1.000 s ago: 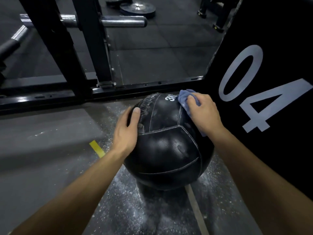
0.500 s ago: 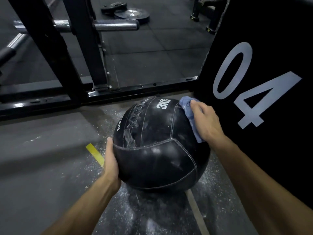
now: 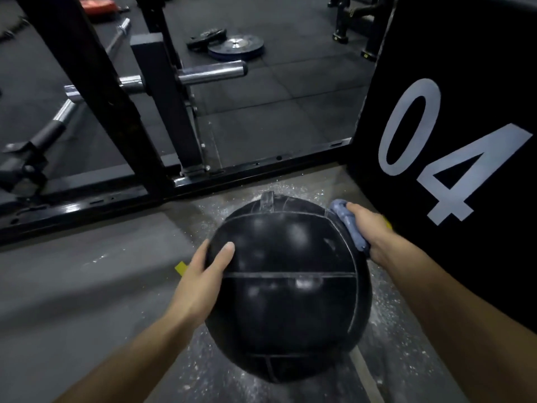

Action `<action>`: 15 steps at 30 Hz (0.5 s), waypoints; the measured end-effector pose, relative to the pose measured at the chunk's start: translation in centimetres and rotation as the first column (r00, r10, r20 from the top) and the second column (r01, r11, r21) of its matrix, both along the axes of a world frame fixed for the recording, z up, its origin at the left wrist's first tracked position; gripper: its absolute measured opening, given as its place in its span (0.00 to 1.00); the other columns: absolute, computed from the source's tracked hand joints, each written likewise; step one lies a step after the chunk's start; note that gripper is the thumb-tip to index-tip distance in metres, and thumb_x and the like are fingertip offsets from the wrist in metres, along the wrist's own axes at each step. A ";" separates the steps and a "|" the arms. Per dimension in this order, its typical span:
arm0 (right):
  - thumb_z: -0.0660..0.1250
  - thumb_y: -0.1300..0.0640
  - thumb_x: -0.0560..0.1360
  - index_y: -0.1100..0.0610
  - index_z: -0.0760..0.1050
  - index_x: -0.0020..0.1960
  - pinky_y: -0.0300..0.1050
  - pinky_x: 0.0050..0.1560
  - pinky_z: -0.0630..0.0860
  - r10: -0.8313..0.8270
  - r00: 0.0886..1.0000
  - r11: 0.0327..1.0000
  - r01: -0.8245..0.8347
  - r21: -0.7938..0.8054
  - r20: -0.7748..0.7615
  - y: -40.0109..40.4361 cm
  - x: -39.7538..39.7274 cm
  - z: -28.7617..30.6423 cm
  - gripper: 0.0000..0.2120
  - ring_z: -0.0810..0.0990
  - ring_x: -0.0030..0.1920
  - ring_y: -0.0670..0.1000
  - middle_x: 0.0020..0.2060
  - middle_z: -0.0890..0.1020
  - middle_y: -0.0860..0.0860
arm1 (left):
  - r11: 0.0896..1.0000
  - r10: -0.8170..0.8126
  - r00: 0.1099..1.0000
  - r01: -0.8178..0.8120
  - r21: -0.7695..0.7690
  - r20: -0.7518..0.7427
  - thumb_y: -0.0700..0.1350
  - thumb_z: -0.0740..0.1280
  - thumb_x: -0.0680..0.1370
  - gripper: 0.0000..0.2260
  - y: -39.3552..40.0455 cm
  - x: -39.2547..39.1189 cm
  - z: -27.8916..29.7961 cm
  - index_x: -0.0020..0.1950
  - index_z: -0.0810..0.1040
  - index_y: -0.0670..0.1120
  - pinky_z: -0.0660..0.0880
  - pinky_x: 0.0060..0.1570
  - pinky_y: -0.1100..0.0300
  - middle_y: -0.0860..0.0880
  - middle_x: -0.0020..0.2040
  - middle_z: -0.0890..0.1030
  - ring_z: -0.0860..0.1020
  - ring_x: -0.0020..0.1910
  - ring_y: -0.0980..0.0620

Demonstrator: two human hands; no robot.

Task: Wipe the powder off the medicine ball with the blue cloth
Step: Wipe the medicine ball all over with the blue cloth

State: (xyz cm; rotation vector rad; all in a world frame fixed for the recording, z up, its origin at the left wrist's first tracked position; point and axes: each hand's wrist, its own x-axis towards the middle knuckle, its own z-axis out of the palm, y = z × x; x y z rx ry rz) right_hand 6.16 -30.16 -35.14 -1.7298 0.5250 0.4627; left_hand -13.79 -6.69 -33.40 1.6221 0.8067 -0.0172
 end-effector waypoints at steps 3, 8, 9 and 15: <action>0.65 0.47 0.85 0.59 0.80 0.57 0.44 0.44 0.79 0.060 0.997 0.998 -0.059 -0.028 0.040 0.1 0.8 0.3 0.15 0.83 0.42 0.50 0.43 0.84 0.52 | 0.964 -0.042 0.999 0.042 0.263 -0.003 0.74 0.55 0.79 0.36 0.5 2.2 -1.7 0.83 0.60 0.59 0.56 0.80 0.51 0.58 0.82 0.63 0.60 0.81 0.55; 0.60 0.45 0.87 0.55 0.81 0.60 0.43 0.47 0.78 0.104 0.990 0.994 -0.101 -0.042 0.097 -0.1 0.8 0.3 0.17 0.81 0.42 0.47 0.41 0.82 0.49 | 0.933 -0.032 0.983 -0.036 0.359 0.181 0.63 0.57 0.85 0.22 0.0 4.6 -2.9 0.78 0.70 0.61 0.60 0.77 0.57 0.61 0.76 0.71 0.66 0.76 0.59; 0.59 0.46 0.88 0.53 0.82 0.60 0.40 0.45 0.79 0.116 0.986 0.993 -0.111 -0.047 0.117 -0.1 0.7 0.4 0.16 0.81 0.42 0.46 0.41 0.83 0.48 | 0.927 -0.033 0.983 -0.037 0.373 0.181 0.61 0.58 0.85 0.21 -0.1 4.8 -2.9 0.78 0.71 0.60 0.61 0.75 0.59 0.61 0.75 0.72 0.67 0.76 0.59; 0.60 0.51 0.87 0.56 0.85 0.54 0.45 0.65 0.73 0.414 0.755 0.907 -0.292 -0.304 0.509 2.4 -0.9 1.7 0.17 0.82 0.62 0.53 0.58 0.85 0.51 | 0.922 -0.023 0.995 -0.018 0.387 0.101 0.63 0.55 0.85 0.22 1.0 7.7 -2.4 0.77 0.73 0.60 0.66 0.73 0.53 0.55 0.74 0.76 0.72 0.74 0.50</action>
